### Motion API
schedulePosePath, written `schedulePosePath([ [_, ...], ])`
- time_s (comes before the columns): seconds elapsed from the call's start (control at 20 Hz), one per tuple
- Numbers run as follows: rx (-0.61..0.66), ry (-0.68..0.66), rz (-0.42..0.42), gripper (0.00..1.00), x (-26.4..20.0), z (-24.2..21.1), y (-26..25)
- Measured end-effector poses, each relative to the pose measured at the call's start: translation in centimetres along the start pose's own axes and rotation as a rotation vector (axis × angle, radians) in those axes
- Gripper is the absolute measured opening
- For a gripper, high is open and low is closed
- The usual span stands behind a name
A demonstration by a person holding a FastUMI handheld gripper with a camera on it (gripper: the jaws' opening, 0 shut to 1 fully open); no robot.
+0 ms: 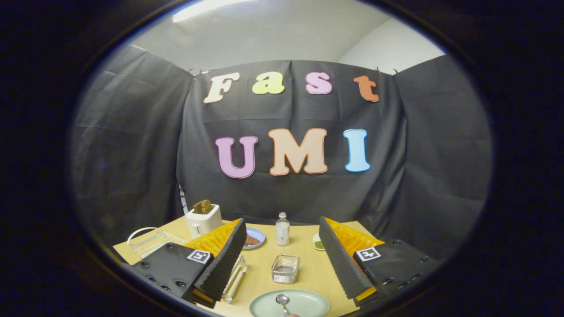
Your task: Take the plate from the dish rack, then take the spoon from the basket and place it into the plate.
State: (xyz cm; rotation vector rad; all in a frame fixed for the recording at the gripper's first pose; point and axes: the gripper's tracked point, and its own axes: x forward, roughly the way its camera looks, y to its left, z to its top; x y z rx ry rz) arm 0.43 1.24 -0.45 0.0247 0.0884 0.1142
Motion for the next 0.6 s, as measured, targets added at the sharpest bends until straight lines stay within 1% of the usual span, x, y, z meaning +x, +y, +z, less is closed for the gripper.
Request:
schedulePosePath([
  [0.25, 0.032, 0.003, -0.005, 1.0, 0.4, 0.3, 0.1],
  [0.6, 0.032, -0.017, -0.021, 1.0, -0.1, 1.1, -0.3],
])
